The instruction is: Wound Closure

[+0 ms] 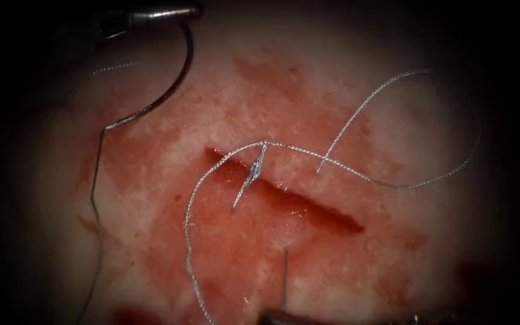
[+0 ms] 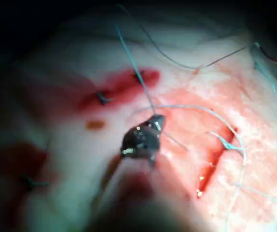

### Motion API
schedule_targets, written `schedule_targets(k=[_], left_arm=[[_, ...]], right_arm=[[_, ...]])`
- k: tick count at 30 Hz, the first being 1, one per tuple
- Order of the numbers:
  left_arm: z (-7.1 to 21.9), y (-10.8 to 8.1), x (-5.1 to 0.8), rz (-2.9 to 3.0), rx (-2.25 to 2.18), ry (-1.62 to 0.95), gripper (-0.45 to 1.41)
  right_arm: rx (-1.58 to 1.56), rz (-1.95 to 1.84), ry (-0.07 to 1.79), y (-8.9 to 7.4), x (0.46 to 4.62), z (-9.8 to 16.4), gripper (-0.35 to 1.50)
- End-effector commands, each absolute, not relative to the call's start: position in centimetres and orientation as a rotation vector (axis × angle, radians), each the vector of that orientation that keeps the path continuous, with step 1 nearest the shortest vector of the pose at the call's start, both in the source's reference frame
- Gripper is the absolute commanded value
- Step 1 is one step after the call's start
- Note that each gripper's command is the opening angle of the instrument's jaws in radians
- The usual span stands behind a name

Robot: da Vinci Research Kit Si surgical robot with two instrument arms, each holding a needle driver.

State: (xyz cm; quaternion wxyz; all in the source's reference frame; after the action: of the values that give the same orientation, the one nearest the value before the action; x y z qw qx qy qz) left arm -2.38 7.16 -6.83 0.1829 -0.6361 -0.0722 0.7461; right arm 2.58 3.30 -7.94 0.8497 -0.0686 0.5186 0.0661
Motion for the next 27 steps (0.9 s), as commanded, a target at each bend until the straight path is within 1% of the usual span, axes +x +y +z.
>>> schedule_targets(k=[1,6,12,13,15,16,18,19,21,22,24,27], left_arm=[[-6.8,7.1,-2.44,2.105,-1.795,-0.206,-0.35],[-6.8,7.1,-2.44,2.105,-1.795,-0.206,-0.35],[-6.8,7.1,-2.44,2.105,-1.795,-0.206,-0.35],[-6.8,7.1,-2.44,2.105,-1.795,-0.206,-0.35],[-6.8,7.1,-2.44,2.105,-1.795,-0.206,-0.35],[-6.8,7.1,-2.44,2.105,-1.795,-0.206,-0.35],[-6.8,7.1,-2.44,2.099,-1.795,-0.208,-0.35],[-6.8,7.1,-2.44,2.099,-1.795,-0.207,-0.35],[-6.8,7.1,-2.45,2.095,-1.792,-0.212,-0.35],[-6.8,7.1,-2.45,2.095,-1.792,-0.212,-0.35],[-6.7,7.1,-2.45,2.096,-1.793,-0.211,-0.35],[-6.7,7.1,-2.45,2.096,-1.793,-0.211,-0.35]], right_arm=[[-0.125,0.133,1.111,3.1,2.74,-8.1,-0.35],[-0.072,0.101,1.162,2.8,2.94,-8.6,-0.35],[-0.010,0.076,1.216,2.6,3.04,-9.0,-0.35],[-0.016,0.082,1.228,2.7,3.01,-9.0,0.10],[-0.057,0.125,1.227,2.8,2.91,-9.0,0.88],[-0.082,0.137,1.223,2.8,2.83,-9.0,0.99],[-0.114,0.155,1.209,3.0,2.66,-9.0,1.08],[-0.155,0.159,1.179,3.1,2.50,-8.9,1.11],[-0.186,0.171,1.153,3.3,2.35,-8.9,1.13],[-0.218,0.183,1.139,3.4,2.21,-8.7,1.15],[-0.249,0.179,1.118,3.5,2.16,-8.5,1.18],[-0.268,0.184,1.089,3.7,2.17,-8.1,1.18]])
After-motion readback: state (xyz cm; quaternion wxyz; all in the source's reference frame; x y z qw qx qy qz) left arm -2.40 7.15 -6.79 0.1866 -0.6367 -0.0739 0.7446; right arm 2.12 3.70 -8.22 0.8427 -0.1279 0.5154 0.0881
